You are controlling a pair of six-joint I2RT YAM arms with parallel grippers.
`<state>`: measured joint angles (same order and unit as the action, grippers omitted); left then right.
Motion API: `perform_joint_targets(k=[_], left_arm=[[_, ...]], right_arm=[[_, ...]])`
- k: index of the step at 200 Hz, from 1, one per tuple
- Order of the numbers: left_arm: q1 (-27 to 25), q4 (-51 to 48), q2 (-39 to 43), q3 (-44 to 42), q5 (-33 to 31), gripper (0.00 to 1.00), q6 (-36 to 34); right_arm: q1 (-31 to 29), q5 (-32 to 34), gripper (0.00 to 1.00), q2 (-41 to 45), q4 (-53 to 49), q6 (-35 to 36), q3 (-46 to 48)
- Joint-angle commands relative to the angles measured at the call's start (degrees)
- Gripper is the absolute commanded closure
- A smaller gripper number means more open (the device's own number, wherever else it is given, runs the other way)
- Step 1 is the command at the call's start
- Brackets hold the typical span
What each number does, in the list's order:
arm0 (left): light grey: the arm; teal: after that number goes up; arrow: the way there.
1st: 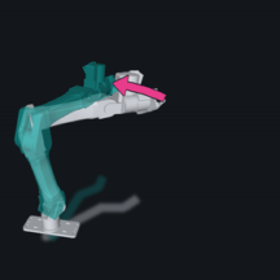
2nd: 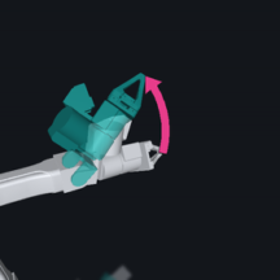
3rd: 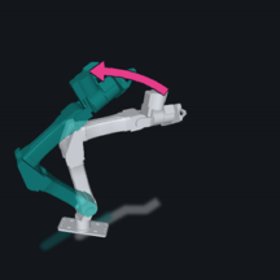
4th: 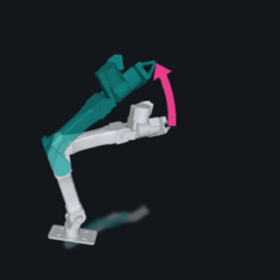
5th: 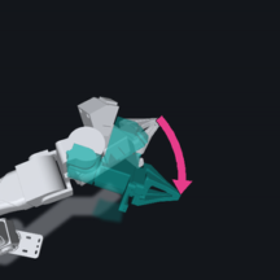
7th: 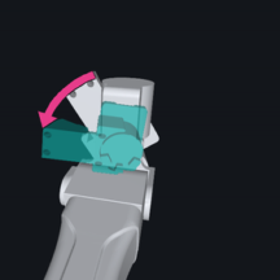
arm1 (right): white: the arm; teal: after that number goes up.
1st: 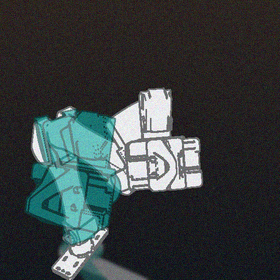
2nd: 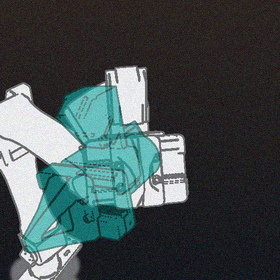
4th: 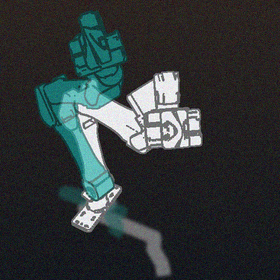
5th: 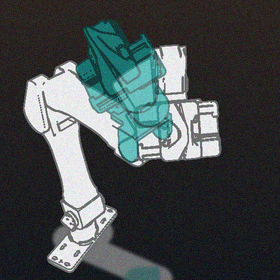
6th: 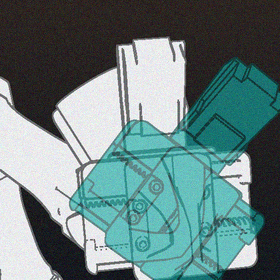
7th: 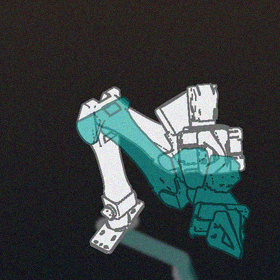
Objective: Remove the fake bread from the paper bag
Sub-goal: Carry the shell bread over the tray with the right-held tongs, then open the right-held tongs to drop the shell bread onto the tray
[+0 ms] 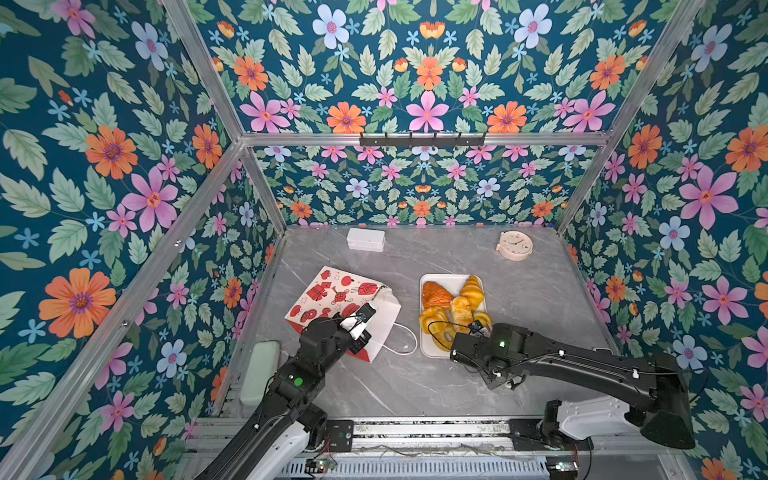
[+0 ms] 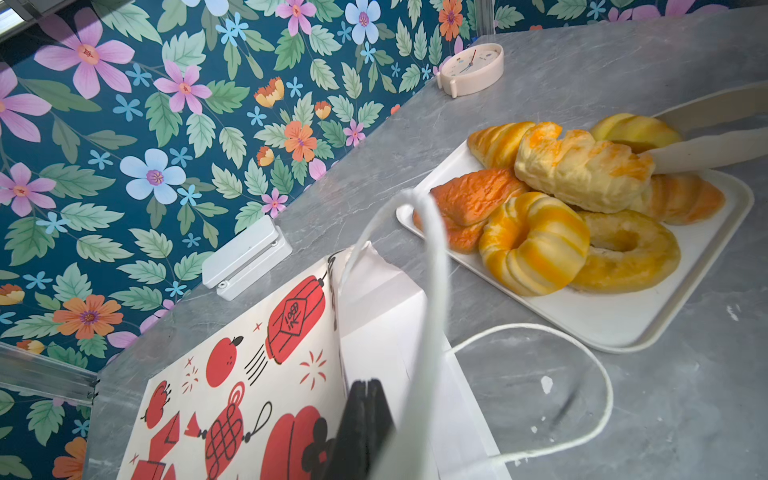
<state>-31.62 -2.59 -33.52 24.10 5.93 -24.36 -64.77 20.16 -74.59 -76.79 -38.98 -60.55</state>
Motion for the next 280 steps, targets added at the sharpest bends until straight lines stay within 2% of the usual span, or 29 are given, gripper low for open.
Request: perform_joint_targets(k=[1, 80, 214, 280], left_arm=[[0.02, 1.62, -0.10, -0.04, 0.04, 1.00, 0.10], [0.06, 1.80, -0.40, 0.06, 0.13, 1.00, 0.01], [0.06, 1.78, -0.85, 0.07, 0.48, 1.00, 0.10], [0.04, 1.71, -1.24, 0.07, 0.66, 1.00, 0.11]], right_arm=[[-0.10, -0.56, 0.67, 1.57, 2.25, 1.37, -0.08], [-0.13, -3.64, 0.63, 6.13, 3.71, 0.54, 1.15], [-0.11, 0.77, 0.63, 11.27, 2.53, -3.66, 1.07], [-0.13, 0.36, 0.64, 13.14, 3.62, -4.27, 1.86]])
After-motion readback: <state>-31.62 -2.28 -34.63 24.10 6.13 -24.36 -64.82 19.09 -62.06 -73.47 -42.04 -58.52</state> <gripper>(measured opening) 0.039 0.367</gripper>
